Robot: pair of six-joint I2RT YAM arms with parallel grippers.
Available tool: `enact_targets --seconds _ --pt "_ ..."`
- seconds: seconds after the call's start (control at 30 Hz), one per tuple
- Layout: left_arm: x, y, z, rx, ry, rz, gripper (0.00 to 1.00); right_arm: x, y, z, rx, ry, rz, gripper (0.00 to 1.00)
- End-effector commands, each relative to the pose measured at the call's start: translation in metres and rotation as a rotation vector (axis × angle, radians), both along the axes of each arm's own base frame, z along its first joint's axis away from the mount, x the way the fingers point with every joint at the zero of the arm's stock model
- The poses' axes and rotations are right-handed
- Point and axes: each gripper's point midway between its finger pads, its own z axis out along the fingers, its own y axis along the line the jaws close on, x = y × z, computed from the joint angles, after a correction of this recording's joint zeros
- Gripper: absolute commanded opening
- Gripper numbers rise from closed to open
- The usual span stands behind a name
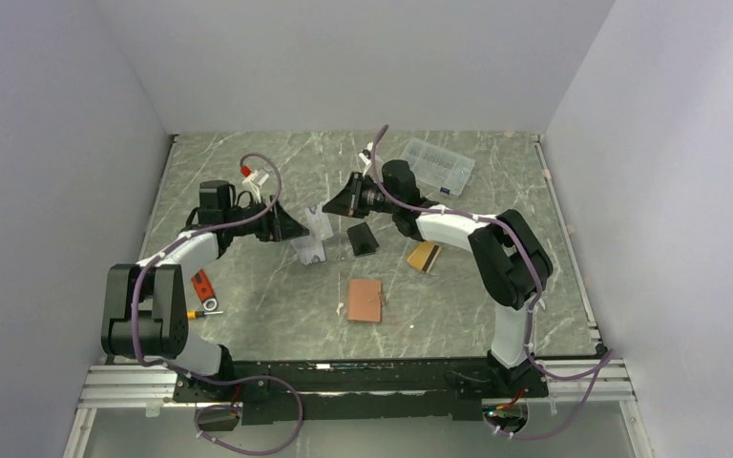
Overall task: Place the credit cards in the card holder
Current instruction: Pick up the credit card from the storage box.
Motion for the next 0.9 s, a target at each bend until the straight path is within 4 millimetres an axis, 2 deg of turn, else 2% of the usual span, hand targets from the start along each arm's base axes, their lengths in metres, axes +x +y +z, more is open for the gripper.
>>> enact_targets --seconds 0.0,0.2,0.4,0.53,0.6,0.87 --pt "-0.005 -0.009 0.040 -0.123 -0.103 -0.057 0.80 -0.002 0.000 0.058 0.144 -0.082 0.016 0.00" --pt "-0.010 -0.014 0.054 -0.212 -0.086 -0.066 0.75 -0.003 0.004 0.077 0.225 -0.071 0.025 0.00" --pt "-0.007 -0.015 0.061 -0.240 -0.081 -0.064 0.73 -0.004 0.004 0.082 0.255 -0.056 0.026 0.00" --pt "-0.007 -0.016 0.063 -0.263 -0.074 -0.064 0.62 -0.006 0.005 0.080 0.268 -0.043 0.028 0.00" --pt "-0.001 -0.007 0.065 -0.270 -0.078 -0.033 0.56 -0.006 0.006 0.079 0.270 -0.037 0.029 0.00" --pt "0.005 -0.003 0.069 -0.297 -0.081 -0.010 0.43 -0.012 0.014 0.077 0.276 -0.029 0.045 0.00"
